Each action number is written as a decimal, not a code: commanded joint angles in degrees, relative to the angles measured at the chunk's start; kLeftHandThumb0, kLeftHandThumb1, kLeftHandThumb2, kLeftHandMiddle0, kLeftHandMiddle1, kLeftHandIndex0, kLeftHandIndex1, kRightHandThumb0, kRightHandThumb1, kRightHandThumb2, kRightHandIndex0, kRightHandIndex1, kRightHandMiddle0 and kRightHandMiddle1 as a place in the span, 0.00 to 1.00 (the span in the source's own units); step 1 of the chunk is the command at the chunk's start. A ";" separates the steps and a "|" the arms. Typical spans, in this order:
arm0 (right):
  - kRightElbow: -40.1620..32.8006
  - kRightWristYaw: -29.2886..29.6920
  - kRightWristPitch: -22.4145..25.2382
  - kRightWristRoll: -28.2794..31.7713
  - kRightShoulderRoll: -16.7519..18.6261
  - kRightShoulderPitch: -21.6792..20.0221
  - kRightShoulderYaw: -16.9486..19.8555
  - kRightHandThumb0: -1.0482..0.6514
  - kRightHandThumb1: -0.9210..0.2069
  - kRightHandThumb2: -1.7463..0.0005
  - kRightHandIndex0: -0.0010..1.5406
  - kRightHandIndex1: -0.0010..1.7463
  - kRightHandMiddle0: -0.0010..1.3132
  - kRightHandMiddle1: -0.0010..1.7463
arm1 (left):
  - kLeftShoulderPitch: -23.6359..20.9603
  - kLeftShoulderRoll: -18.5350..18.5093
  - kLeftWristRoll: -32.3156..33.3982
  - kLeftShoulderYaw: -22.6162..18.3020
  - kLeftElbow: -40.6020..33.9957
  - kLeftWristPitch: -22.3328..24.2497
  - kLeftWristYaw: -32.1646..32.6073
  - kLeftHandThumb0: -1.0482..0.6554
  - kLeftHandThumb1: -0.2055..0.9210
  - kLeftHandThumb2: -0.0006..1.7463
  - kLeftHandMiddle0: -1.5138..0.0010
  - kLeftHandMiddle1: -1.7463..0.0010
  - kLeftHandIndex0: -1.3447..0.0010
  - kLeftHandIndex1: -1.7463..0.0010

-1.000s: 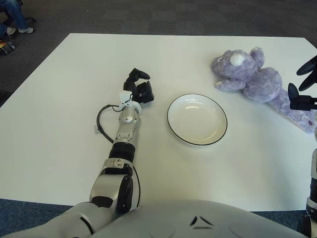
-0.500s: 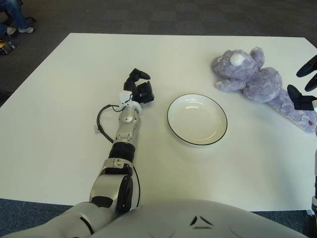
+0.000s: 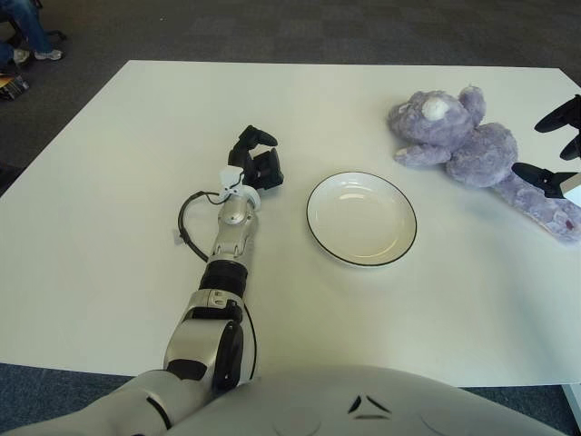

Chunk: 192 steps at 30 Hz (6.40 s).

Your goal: Put the doll into the plate.

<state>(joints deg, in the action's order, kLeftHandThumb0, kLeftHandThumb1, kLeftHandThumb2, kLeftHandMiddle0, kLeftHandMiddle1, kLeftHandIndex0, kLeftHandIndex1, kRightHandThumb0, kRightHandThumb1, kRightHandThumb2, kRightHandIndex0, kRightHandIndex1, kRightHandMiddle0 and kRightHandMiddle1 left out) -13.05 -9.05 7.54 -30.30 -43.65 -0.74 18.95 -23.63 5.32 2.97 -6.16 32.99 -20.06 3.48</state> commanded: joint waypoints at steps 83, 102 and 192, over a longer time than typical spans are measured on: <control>52.11 -11.69 -5.09 2.33 3.56 -37.03 -31.31 0.03 0.03 0.85 0.02 0.01 0.00 0.23 | 2.92 1.21 1.00 -0.40 3.00 -3.18 -0.35 0.35 0.54 0.69 0.25 0.00 0.60 0.00; 57.77 -9.05 -7.32 2.49 6.14 -38.57 -32.29 0.01 0.01 0.92 0.11 0.76 0.00 0.21 | 3.46 1.16 0.66 -0.05 2.01 -2.96 -0.25 0.35 0.53 0.70 0.25 0.00 0.59 0.00; 30.17 0.30 2.95 8.65 5.43 -28.76 -19.87 0.94 0.70 0.12 0.49 1.00 0.66 1.00 | 2.37 0.40 1.25 -0.30 3.97 -2.83 -2.35 0.36 0.57 0.67 0.26 0.00 0.61 0.00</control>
<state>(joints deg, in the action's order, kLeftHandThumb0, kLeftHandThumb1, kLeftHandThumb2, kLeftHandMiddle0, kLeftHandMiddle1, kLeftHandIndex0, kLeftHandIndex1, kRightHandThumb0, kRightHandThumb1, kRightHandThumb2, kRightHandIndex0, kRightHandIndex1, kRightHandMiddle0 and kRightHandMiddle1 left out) 19.31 -8.66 13.34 -23.43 -37.25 -29.87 -2.97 -24.05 5.55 3.12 -5.96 34.10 -22.89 1.50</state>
